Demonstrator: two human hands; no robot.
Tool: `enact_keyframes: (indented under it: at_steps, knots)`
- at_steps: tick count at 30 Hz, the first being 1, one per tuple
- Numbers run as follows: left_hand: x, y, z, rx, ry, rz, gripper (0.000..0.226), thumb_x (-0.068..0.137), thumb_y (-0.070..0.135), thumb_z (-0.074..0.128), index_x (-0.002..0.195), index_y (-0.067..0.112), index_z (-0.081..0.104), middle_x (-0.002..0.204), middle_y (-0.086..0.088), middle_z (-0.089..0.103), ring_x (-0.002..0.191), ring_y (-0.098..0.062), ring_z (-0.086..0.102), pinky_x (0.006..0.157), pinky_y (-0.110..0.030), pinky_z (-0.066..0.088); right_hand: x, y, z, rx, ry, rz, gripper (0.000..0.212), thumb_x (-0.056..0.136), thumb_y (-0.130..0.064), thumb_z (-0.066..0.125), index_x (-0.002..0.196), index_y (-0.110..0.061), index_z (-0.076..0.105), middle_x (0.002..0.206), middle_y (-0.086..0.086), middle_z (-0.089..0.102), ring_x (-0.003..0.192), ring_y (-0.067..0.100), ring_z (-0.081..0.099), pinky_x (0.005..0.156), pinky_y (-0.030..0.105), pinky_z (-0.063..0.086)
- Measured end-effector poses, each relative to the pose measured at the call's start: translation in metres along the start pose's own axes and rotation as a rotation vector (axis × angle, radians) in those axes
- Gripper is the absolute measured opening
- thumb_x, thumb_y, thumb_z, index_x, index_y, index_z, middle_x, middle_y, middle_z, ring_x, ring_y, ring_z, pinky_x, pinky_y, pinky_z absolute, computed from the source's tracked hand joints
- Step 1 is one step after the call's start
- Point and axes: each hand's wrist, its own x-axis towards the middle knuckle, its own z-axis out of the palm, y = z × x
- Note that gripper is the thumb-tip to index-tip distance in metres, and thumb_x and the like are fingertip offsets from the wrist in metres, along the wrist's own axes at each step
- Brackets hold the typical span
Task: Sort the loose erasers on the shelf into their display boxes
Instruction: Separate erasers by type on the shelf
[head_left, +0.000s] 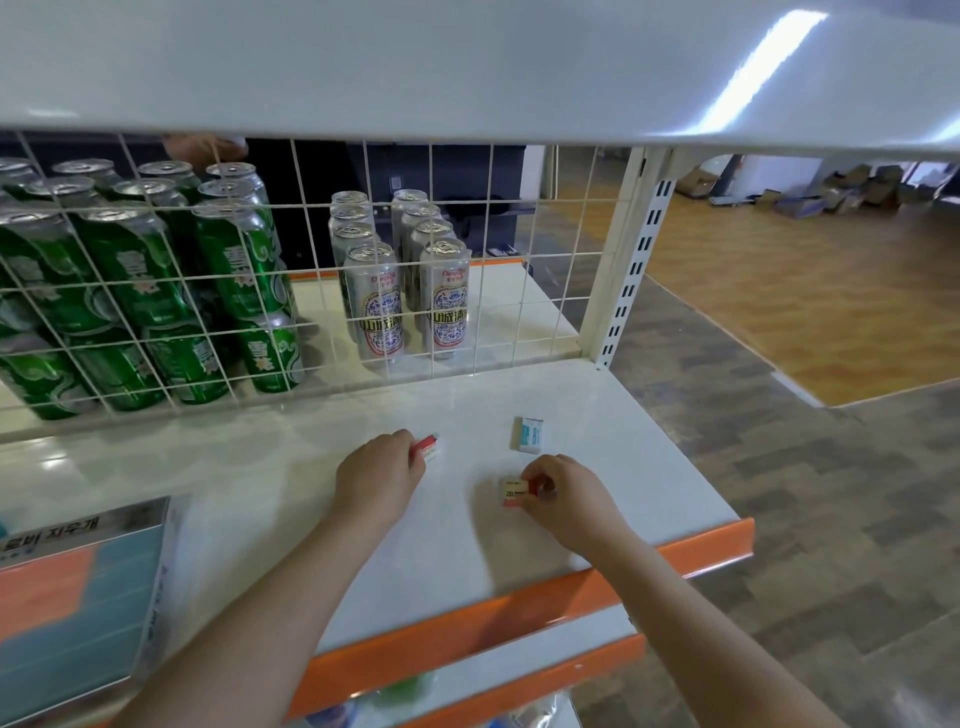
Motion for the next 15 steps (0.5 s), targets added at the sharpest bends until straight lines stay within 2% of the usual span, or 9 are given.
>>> enact_keyframes:
  at_steps: [3, 7, 11, 15]
  knots:
    - [0.003, -0.002, 0.003, -0.073, -0.023, 0.002, 0.022, 0.093, 0.026, 0.046, 0.109, 0.018, 0.058, 0.102, -0.003, 0.062, 0.095, -0.023, 0.058, 0.072, -0.032, 0.043, -0.001, -0.001, -0.001, 0.025, -0.005, -0.008, 0.031, 0.079, -0.024, 0.070, 0.106, -0.012, 0.062, 0.099, 0.003, 0.053, 0.092, 0.019, 0.057, 0.078, 0.021, 0.041]
    - [0.003, -0.006, 0.005, -0.195, -0.034, -0.020, 0.019, 0.091, 0.021, 0.051, 0.107, 0.018, 0.060, 0.105, -0.002, 0.062, 0.097, -0.023, 0.057, 0.076, -0.032, 0.044, -0.001, -0.002, -0.001, 0.019, -0.013, -0.021, 0.031, 0.081, -0.017, 0.066, 0.111, -0.011, 0.064, 0.098, 0.001, 0.047, 0.095, 0.020, 0.057, 0.072, 0.014, 0.033]
    - [-0.002, -0.009, 0.004, -0.370, -0.012, -0.046, 0.015, 0.089, 0.013, 0.054, 0.102, 0.012, 0.061, 0.102, -0.004, 0.065, 0.095, -0.023, 0.059, 0.079, -0.032, 0.045, -0.001, -0.002, -0.001, 0.024, -0.027, -0.018, 0.028, 0.082, -0.013, 0.063, 0.110, -0.012, 0.063, 0.103, 0.003, 0.052, 0.090, 0.017, 0.055, 0.071, 0.013, 0.034]
    - [-0.009, -0.010, -0.001, -0.527, 0.000, -0.054, 0.012, 0.087, 0.007, 0.057, 0.097, 0.010, 0.062, 0.097, -0.003, 0.063, 0.086, -0.019, 0.057, 0.077, -0.025, 0.043, -0.003, -0.001, -0.001, -0.002, -0.036, -0.045, 0.026, 0.083, -0.011, 0.060, 0.109, -0.013, 0.062, 0.106, 0.004, 0.058, 0.084, 0.010, 0.046, 0.061, 0.008, 0.034]
